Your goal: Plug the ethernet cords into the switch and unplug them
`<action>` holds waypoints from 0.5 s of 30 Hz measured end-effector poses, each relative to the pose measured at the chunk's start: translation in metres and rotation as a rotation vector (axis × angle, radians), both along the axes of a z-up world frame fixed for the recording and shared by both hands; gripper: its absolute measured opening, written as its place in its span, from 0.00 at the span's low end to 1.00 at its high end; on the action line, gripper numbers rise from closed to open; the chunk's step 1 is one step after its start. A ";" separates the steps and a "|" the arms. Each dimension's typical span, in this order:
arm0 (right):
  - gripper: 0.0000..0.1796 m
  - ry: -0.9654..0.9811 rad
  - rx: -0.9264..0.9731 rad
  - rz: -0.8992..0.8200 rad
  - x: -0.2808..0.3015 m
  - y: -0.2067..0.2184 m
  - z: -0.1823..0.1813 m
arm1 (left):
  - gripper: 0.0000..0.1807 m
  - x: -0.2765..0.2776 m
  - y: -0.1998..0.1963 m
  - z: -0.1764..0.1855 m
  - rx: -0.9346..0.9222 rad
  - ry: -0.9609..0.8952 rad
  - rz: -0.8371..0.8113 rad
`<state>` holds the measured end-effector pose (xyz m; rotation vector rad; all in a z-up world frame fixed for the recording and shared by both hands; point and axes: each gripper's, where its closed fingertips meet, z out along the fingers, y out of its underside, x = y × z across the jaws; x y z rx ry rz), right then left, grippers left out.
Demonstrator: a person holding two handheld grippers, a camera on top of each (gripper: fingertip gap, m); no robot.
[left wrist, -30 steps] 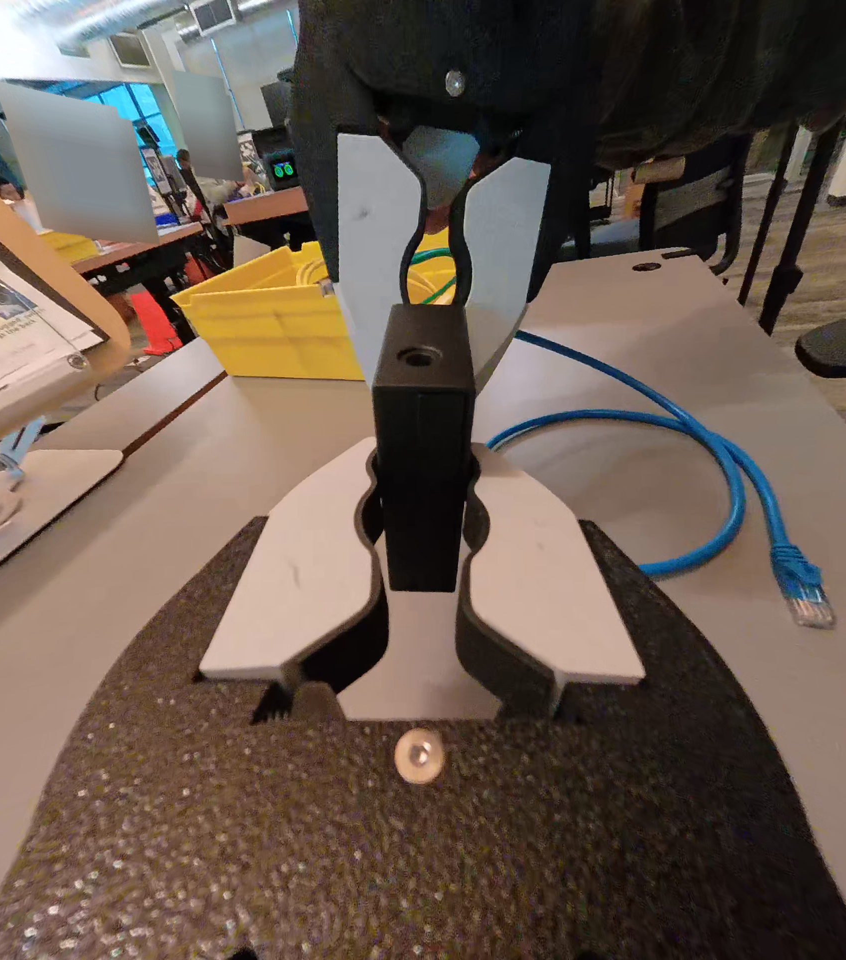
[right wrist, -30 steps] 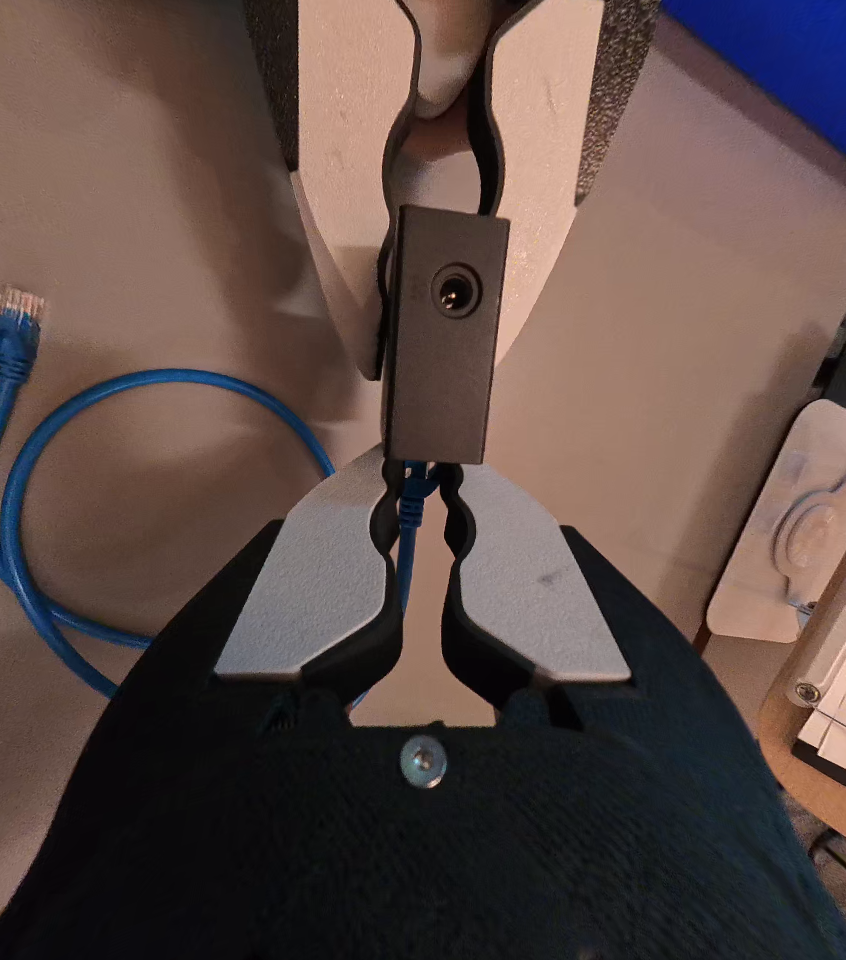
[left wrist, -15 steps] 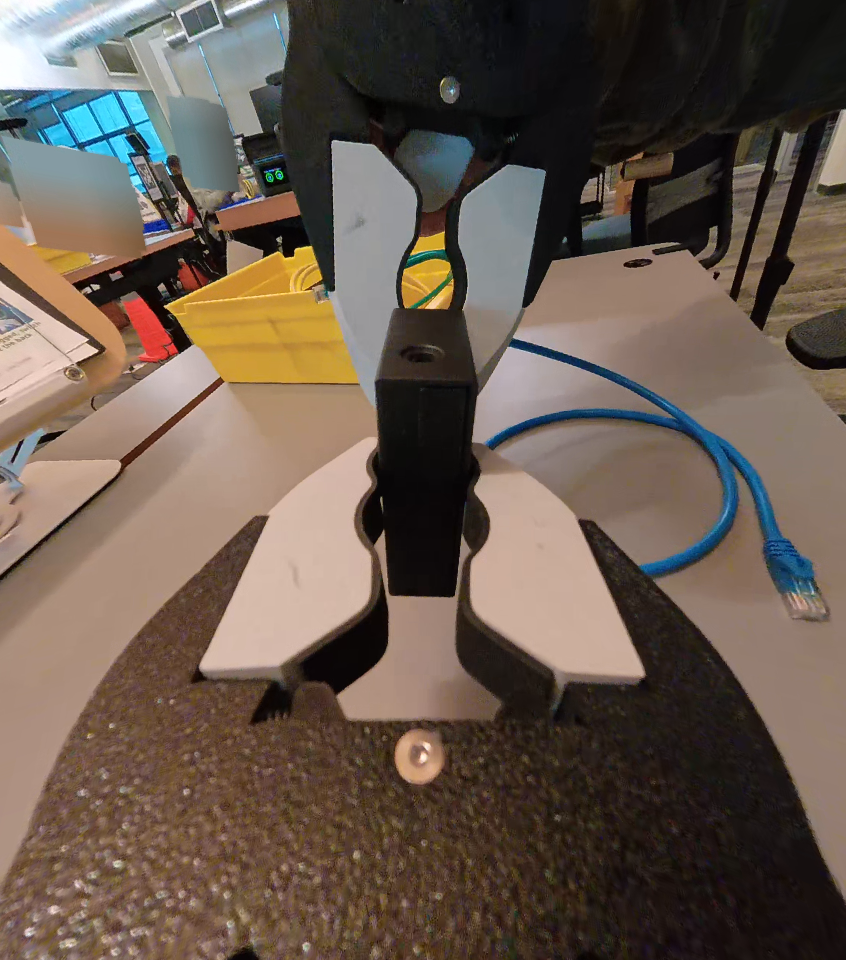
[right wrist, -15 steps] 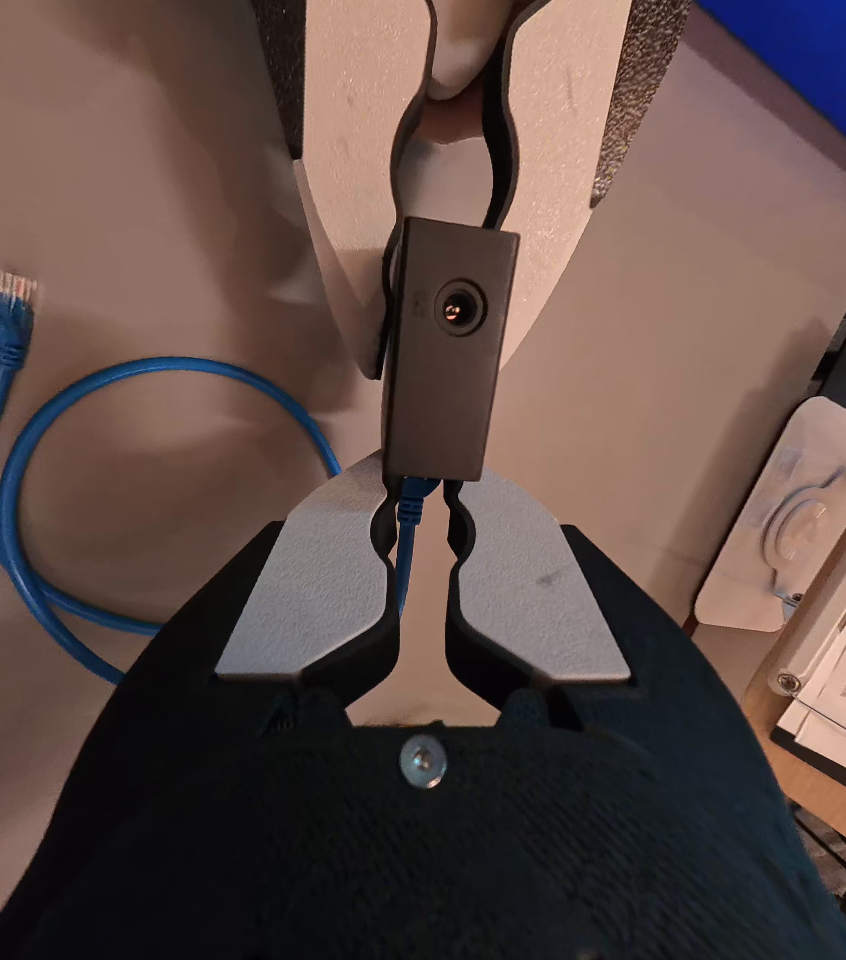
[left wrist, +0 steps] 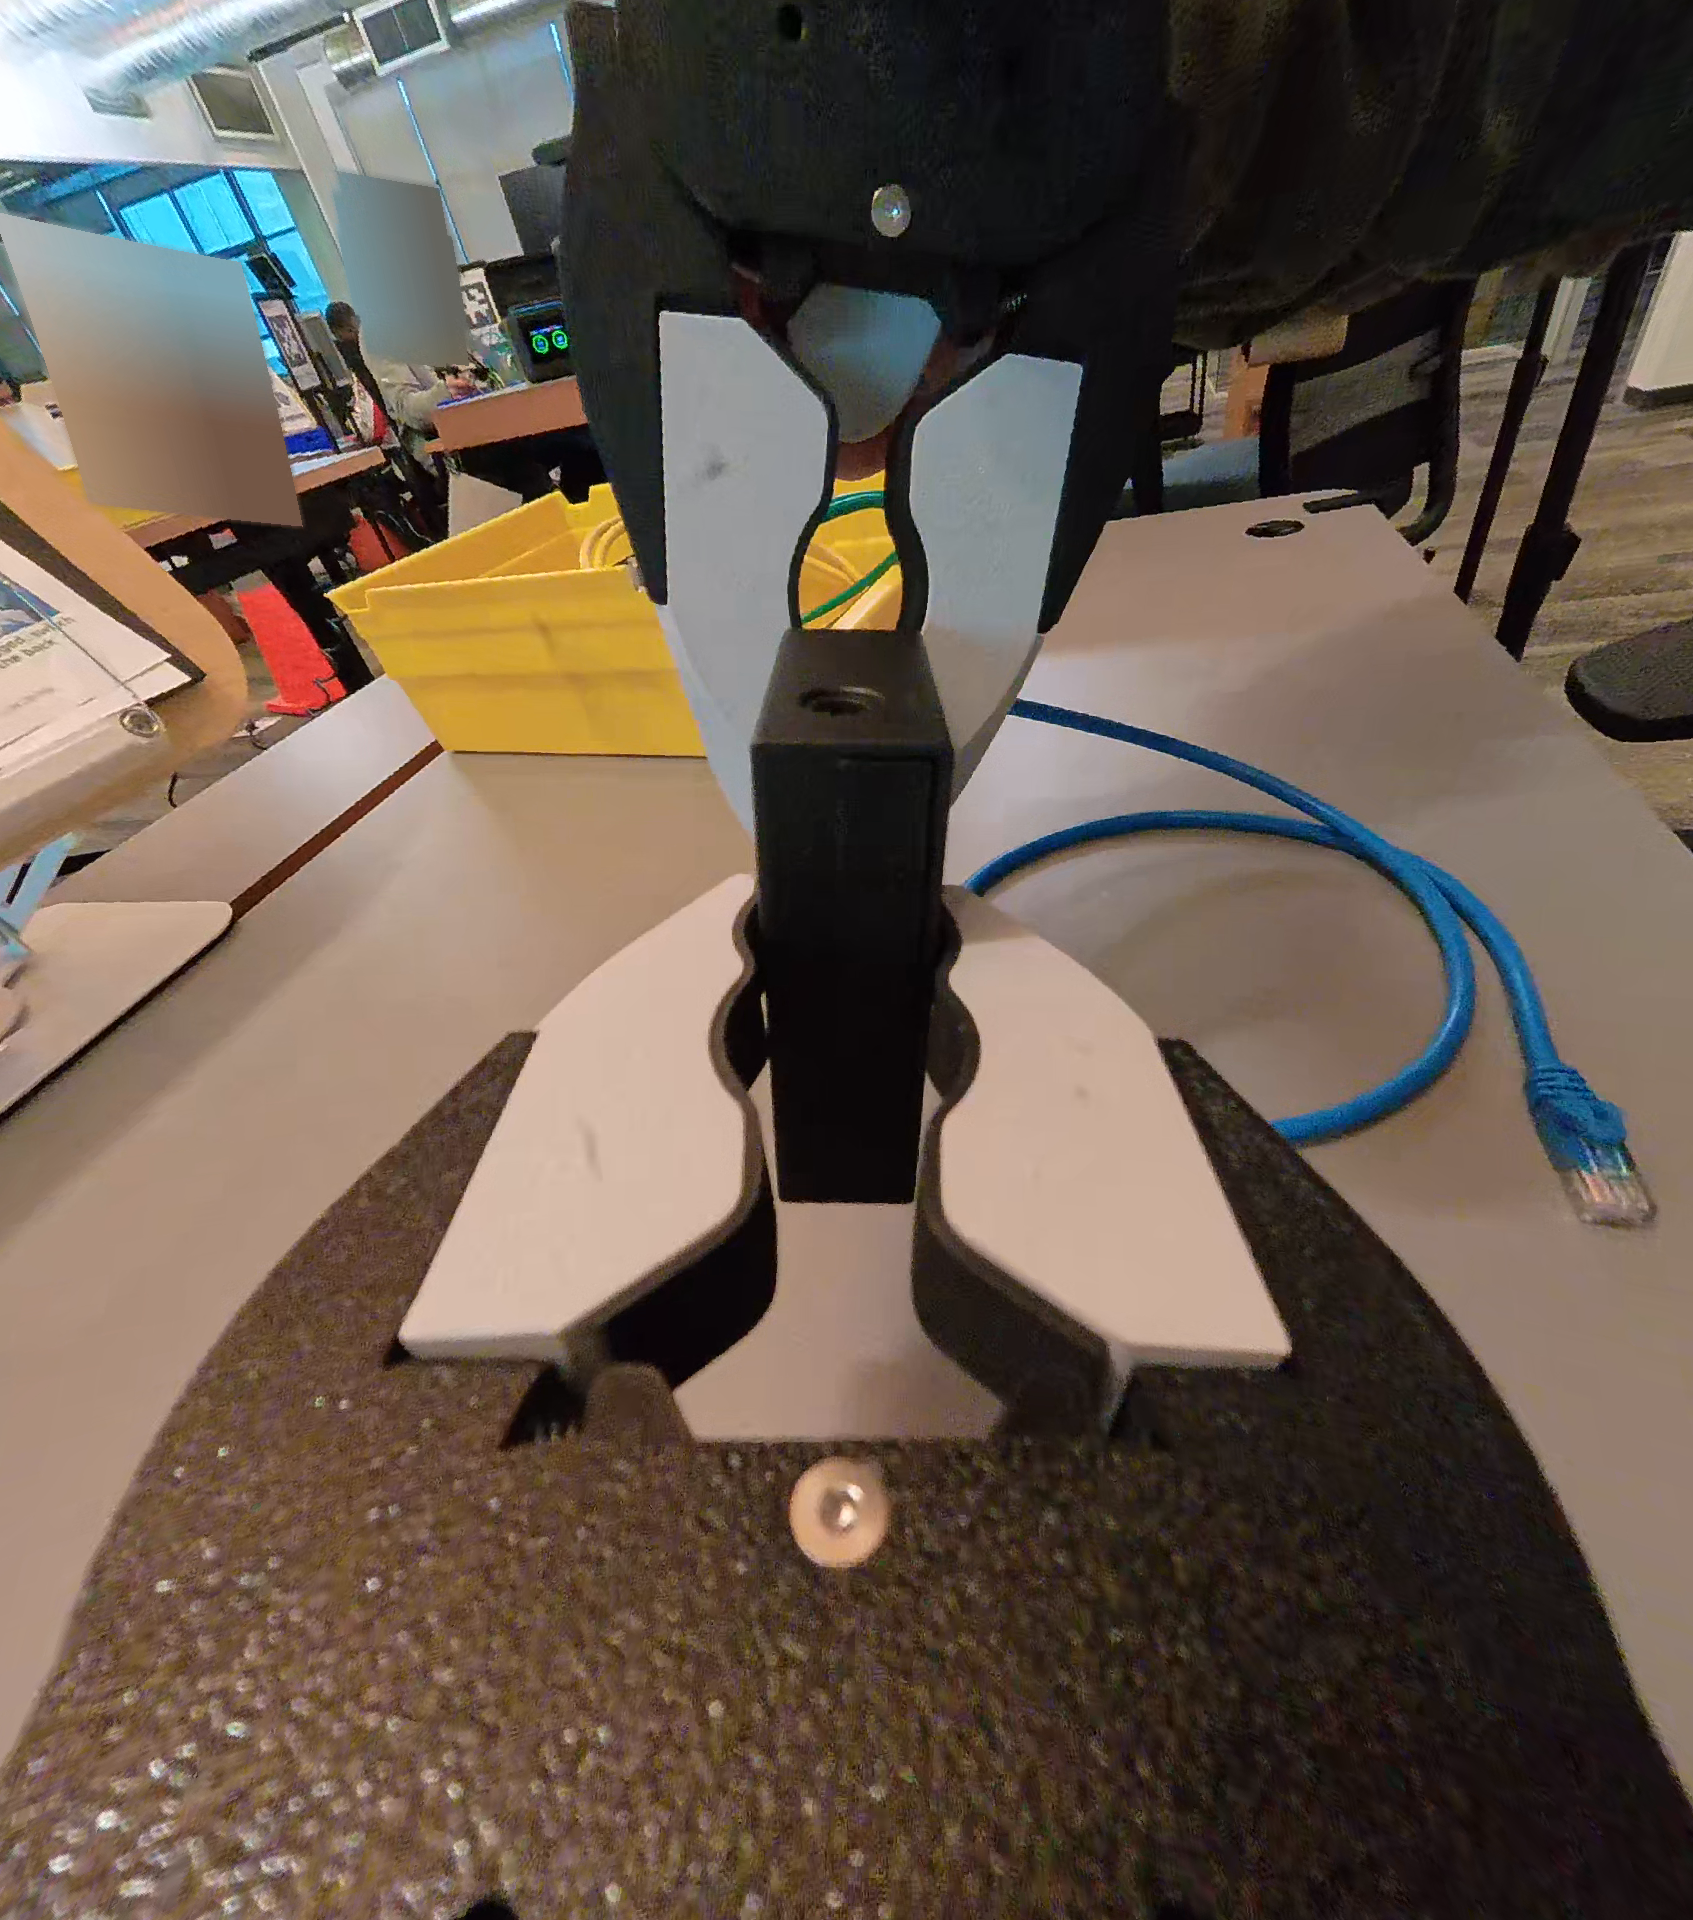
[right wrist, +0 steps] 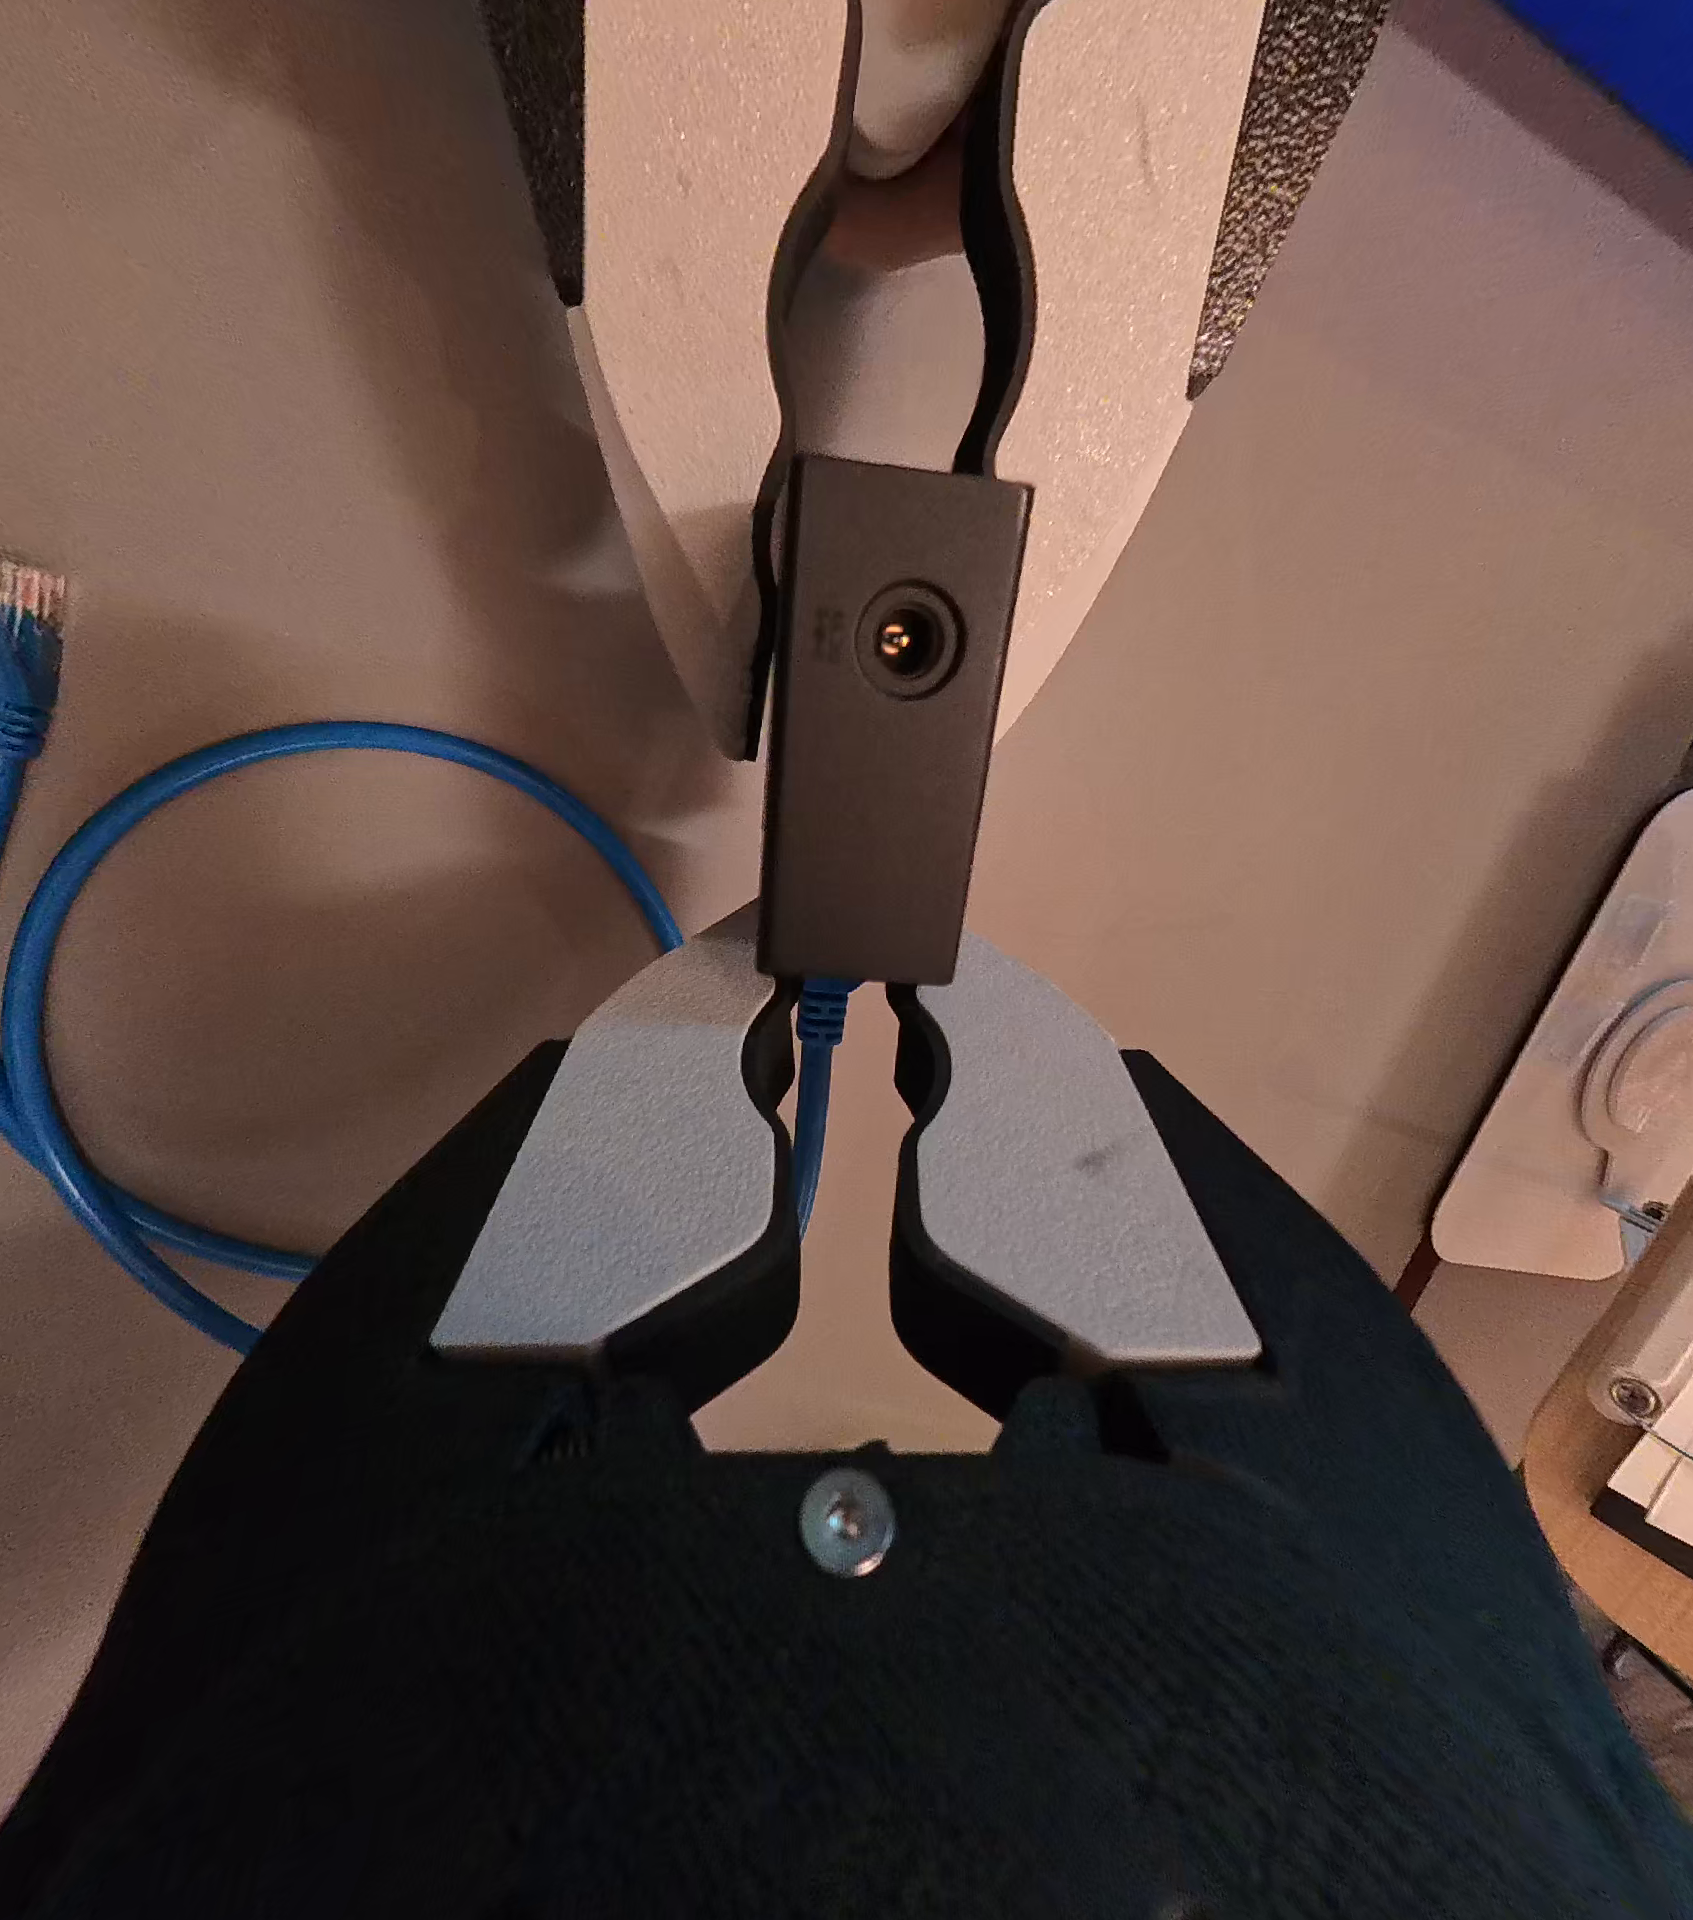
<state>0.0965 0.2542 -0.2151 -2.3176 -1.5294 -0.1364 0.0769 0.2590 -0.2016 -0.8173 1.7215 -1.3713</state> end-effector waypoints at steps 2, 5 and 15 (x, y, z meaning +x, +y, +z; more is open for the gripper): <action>0.08 -0.008 -0.017 0.000 0.000 -0.001 -0.002 | 0.15 0.000 -0.001 -0.001 0.001 0.006 -0.004; 0.08 -0.028 -0.022 0.013 0.001 -0.002 -0.003 | 0.15 0.000 -0.002 -0.003 0.007 0.010 -0.007; 0.08 -0.049 0.085 0.024 -0.002 0.008 0.001 | 0.15 -0.002 0.007 0.002 -0.007 -0.020 0.016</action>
